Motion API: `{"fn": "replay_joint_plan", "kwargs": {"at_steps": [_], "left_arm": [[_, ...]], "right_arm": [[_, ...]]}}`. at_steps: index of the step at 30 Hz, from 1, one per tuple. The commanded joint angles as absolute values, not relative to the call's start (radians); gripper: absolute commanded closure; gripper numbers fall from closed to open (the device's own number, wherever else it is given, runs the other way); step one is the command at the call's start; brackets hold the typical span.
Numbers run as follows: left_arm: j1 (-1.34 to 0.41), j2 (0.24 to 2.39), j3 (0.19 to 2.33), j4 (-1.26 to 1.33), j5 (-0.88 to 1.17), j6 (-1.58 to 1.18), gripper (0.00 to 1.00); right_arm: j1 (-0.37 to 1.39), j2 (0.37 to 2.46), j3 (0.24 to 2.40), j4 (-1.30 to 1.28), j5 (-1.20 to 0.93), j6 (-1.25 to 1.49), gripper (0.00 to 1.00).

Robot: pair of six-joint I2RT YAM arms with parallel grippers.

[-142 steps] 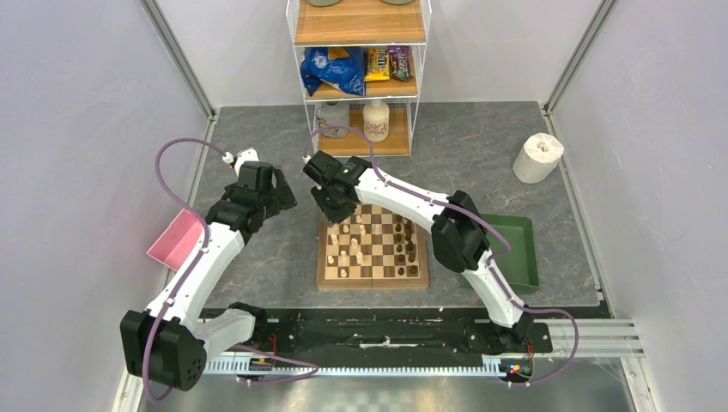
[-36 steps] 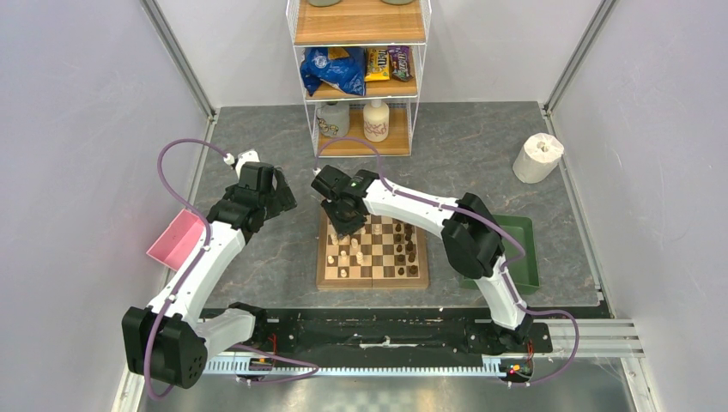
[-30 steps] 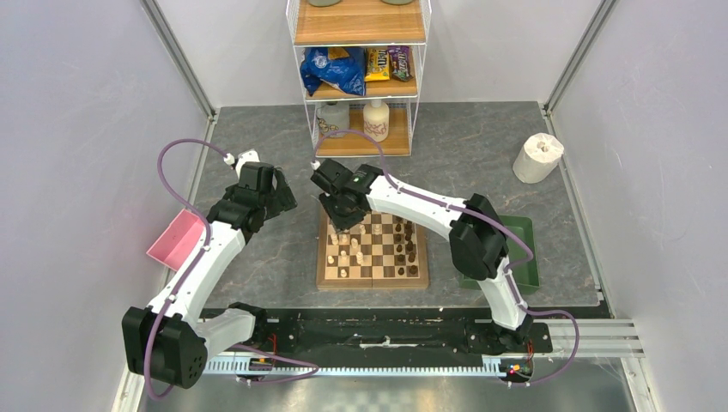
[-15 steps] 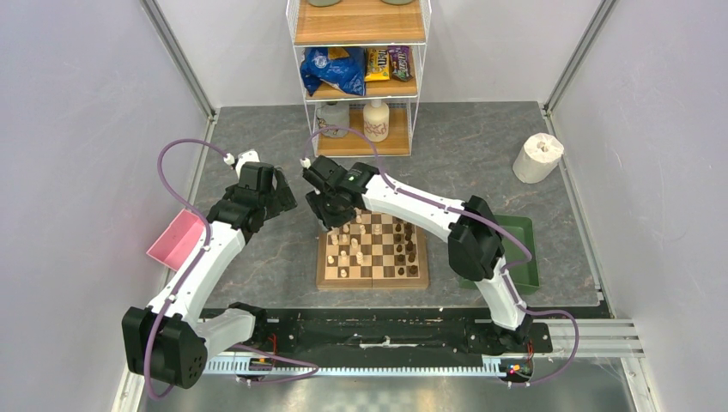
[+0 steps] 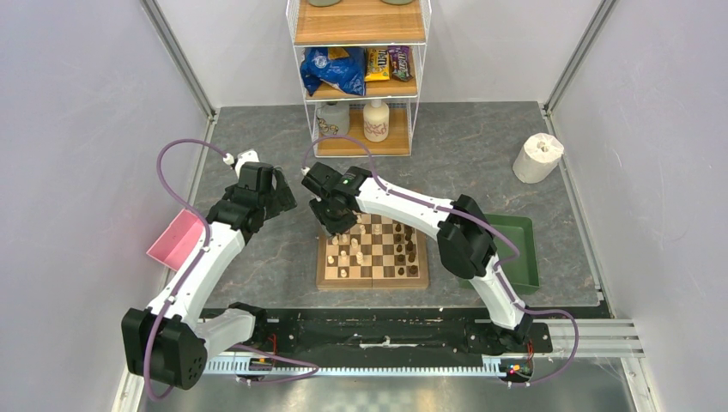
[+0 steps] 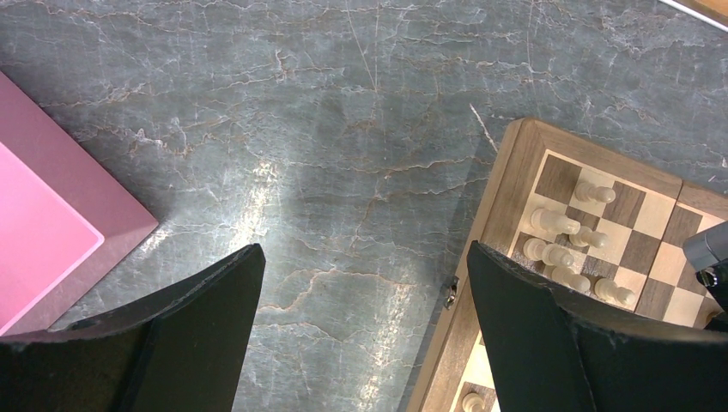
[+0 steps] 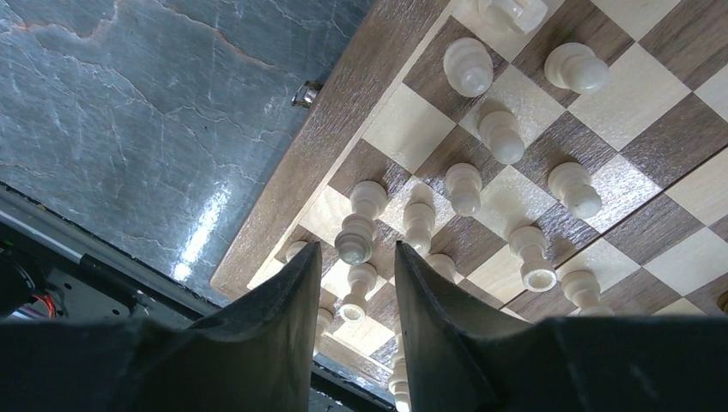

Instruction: Set up the chess pieces on the board

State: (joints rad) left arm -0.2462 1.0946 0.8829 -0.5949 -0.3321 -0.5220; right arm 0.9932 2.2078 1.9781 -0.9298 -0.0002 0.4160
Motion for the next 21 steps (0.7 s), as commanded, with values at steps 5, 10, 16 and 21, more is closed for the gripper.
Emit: {"fn": "replay_joint_plan", "kwargs": {"at_steps": [5,10,16,21], "left_arm": [[-0.241,1.071,0.876,-0.561,-0.341,-0.533,0.05],[-0.241,1.067,0.873,-0.561,-0.339,-0.535,0.05],[-0.241,1.065,0.873,-0.561,-0.338,-0.534,0.05],[-0.242,1.064,0.870,-0.561,-0.335,-0.534,0.05]], "right_arm": [[1.002,2.221,2.022,-0.933,0.003,0.399,0.61],[1.000,2.232,2.041,-0.936,0.004,0.395,0.63],[1.002,2.246,2.066,-0.940,0.007,0.393,0.74],[1.002,2.247,2.069,-0.940,0.011,0.393,0.78]]}}
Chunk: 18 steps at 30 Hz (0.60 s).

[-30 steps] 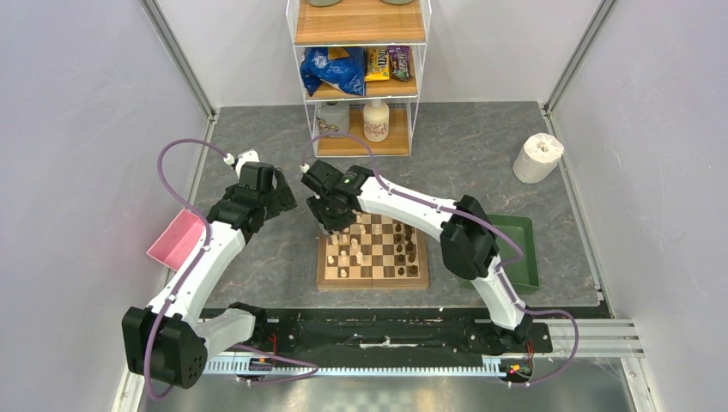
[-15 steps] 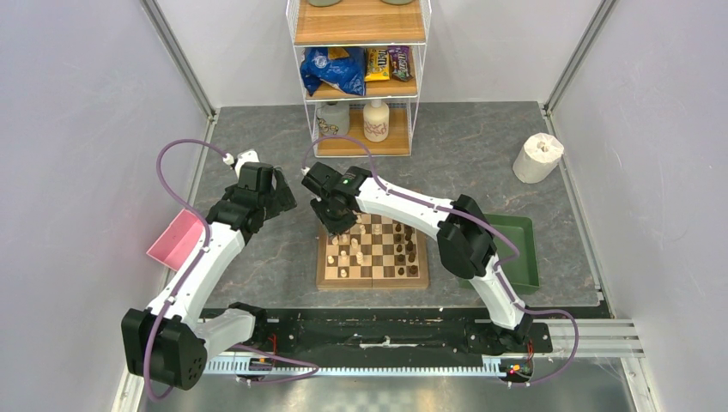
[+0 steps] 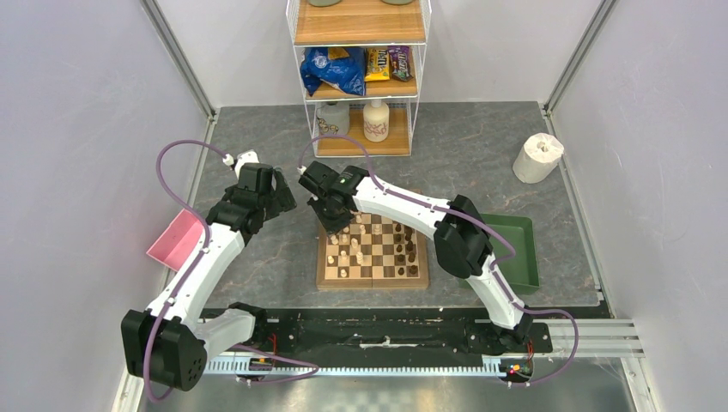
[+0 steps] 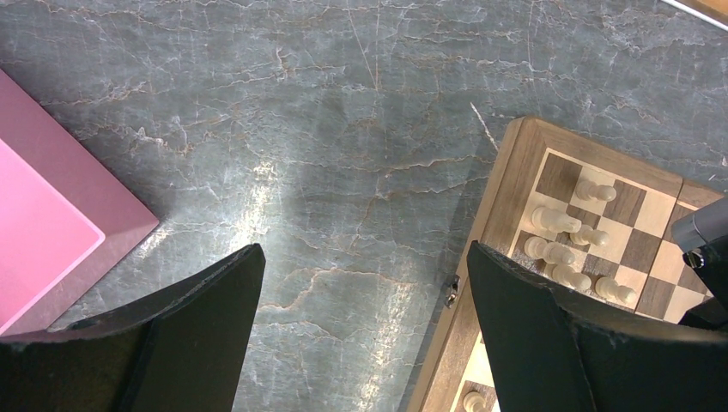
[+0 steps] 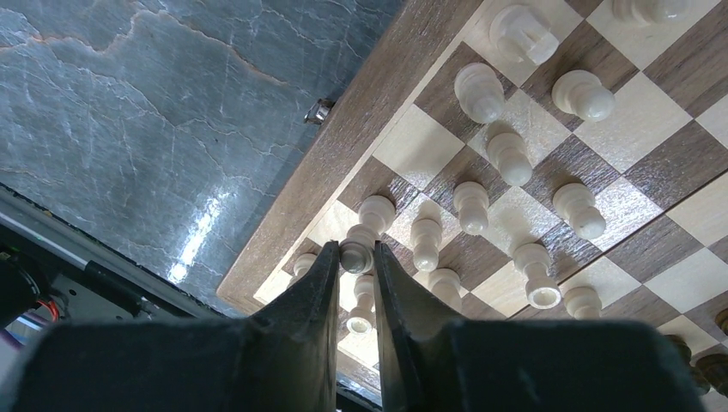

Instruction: Set up the chess pieces on the board

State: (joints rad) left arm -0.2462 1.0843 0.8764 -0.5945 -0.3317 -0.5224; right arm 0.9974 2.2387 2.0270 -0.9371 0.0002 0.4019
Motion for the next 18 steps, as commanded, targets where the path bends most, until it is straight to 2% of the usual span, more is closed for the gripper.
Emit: {"fn": "replay_joint_plan", "kwargs": {"at_steps": [1,18], "left_arm": [[-0.241,1.065,0.871,-0.561,-0.334,-0.534,0.05],[-0.241,1.067,0.868,-0.561,-0.333,-0.535,0.05]], "right_arm": [[1.002,2.249,2.070,-0.940,0.015,0.393,0.78],[1.002,2.217,2.045,-0.906,0.018,0.406,0.82]]}}
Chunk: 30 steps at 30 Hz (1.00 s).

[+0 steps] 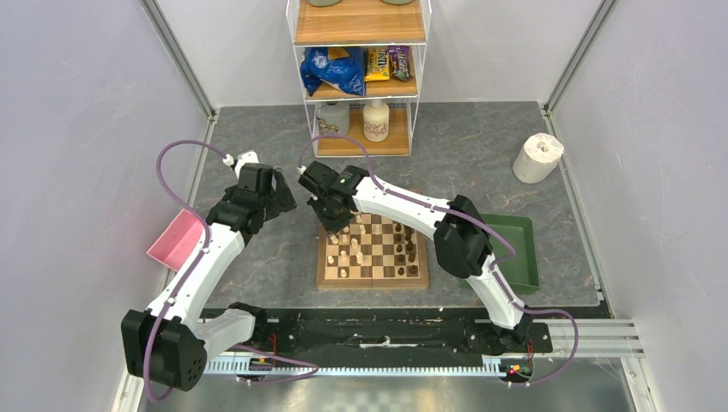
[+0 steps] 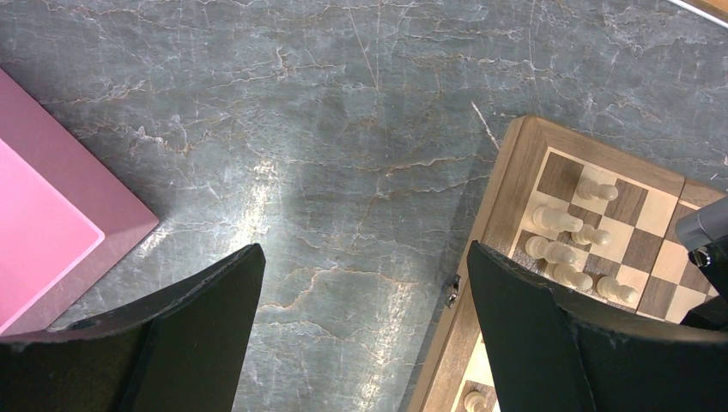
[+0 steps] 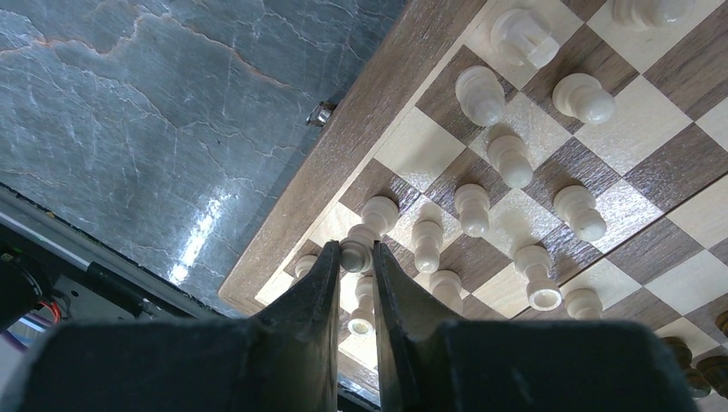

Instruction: Set up the chess pieces on the board

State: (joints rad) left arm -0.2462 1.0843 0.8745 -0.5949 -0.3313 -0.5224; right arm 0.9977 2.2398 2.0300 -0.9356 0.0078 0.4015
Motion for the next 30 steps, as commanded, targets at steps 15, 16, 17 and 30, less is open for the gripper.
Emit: {"fn": "replay_joint_plan", "kwargs": {"at_steps": [15,16,17,30], "left_arm": [[-0.241,1.045,0.865,-0.566,-0.366,-0.545,0.05],[-0.241,1.042,0.865,-0.567,-0.372,-0.547,0.05],[-0.241,1.037,0.865,-0.569,-0.376,-0.548,0.05],[-0.241,1.043,0.868,-0.569,-0.373,-0.549,0.05]], "right_arm": [[0.996,2.181,2.034,-0.838,0.061,0.431,0.84],[0.994,2.178,2.032,-0.835,0.061,0.434,0.84],[0.993,2.173,2.030,-0.829,0.059,0.436,0.84],[0.988,2.128,1.897,-0.783,0.004,0.470,0.84]]}}
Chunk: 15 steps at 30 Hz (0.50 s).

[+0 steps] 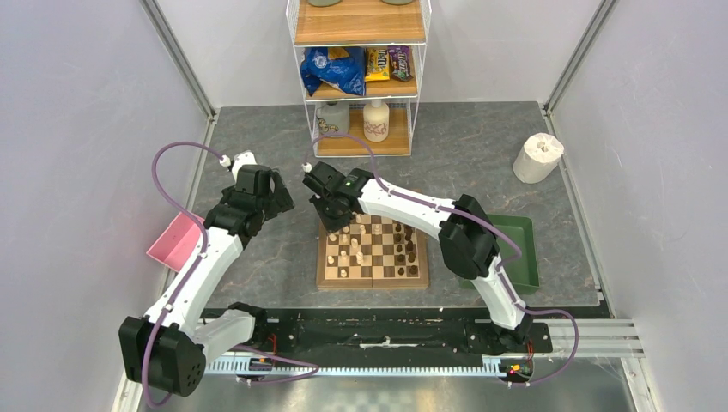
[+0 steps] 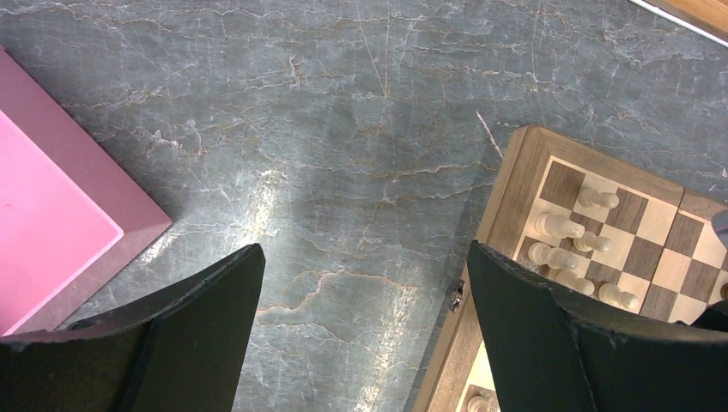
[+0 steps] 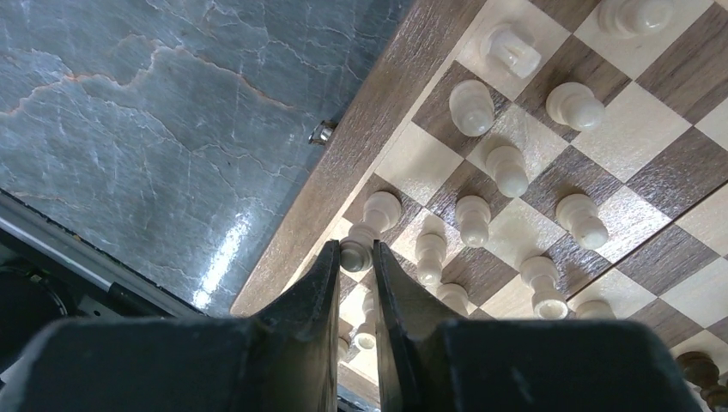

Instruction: Set up the chess pieces on the board

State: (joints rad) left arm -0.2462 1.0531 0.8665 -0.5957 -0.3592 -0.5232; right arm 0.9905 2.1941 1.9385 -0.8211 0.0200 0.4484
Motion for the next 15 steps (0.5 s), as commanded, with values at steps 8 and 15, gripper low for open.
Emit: {"fn": "replay_joint_plan", "kwargs": {"at_steps": [8,15], "left_arm": [[-0.241,1.042,0.865,-0.568,-0.368,-0.548,0.05],[-0.241,1.047,0.865,-0.568,-0.363,-0.548,0.05]], "right_arm": [[0.985,2.132,1.885,-0.765,0.003,0.471,0.81],[0.985,2.111,1.866,-0.752,0.003,0.466,0.65]]}}
